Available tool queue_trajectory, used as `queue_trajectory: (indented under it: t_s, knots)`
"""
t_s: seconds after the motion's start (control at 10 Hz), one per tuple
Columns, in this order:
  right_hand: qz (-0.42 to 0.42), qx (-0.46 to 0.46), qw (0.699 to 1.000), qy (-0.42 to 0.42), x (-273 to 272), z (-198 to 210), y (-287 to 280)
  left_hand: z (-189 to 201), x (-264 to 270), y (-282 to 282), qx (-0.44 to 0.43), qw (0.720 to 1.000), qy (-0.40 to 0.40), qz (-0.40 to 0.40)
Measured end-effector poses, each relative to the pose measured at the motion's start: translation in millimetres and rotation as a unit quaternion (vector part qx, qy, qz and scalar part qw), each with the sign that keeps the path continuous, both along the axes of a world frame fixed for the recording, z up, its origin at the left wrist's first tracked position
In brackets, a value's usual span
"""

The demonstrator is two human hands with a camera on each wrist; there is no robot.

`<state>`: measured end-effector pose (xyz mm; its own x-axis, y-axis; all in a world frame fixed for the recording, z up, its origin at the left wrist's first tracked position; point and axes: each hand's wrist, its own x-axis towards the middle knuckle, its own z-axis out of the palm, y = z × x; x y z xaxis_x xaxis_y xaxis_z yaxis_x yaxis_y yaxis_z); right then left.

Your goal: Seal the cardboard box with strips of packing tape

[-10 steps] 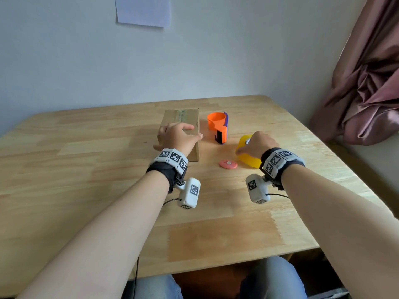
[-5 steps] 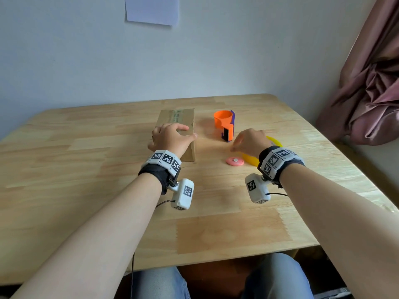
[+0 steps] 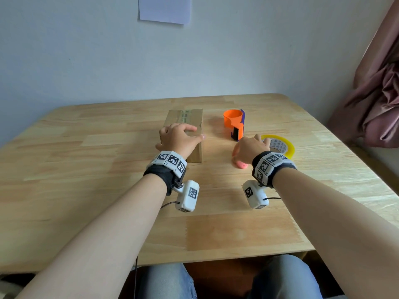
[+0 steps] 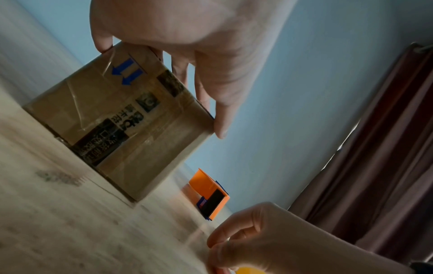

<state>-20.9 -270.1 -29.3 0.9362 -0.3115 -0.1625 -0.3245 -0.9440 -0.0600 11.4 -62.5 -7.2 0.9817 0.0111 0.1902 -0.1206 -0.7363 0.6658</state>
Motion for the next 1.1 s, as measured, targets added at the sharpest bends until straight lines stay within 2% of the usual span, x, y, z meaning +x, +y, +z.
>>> queue_trajectory:
  t_s: [0.2,0.3,0.4,0.5,0.6,0.8,1.0,1.1]
  knots:
    - [0.017,0.002,0.999,0.027,9.1,2.7,-4.0,-1.1,6.4,-5.7,0.016,1.0,0.011,0.013]
    - [0.013,0.048,0.995,-0.088,14.3,5.0,-8.6,-1.5,7.8,-8.0,0.022,0.999,0.013,0.021]
    - [0.031,0.089,0.975,-0.203,27.1,17.4,-13.6,-2.3,12.0,-7.9,0.025,0.999,0.017,0.019]
    - [0.057,0.096,0.984,-0.136,46.2,29.0,-17.3,-2.2,14.6,-7.4,0.026,0.999,0.017,0.018]
    - [0.072,0.089,0.993,-0.03,61.8,27.5,-13.8,-3.3,17.5,-7.8,0.026,0.999,0.016,0.016]
    - [0.073,0.158,0.983,-0.05,66.6,19.4,0.6,-6.7,22.1,-11.0,0.024,1.0,0.005,0.007]
    - [0.116,0.168,0.976,-0.071,47.3,30.9,7.6,6.4,15.1,-13.0,0.042,0.999,0.034,-0.009]
    - [0.112,0.24,0.951,-0.157,38.9,65.9,9.2,36.5,16.5,-1.0,-0.042,0.999,0.005,-0.021]
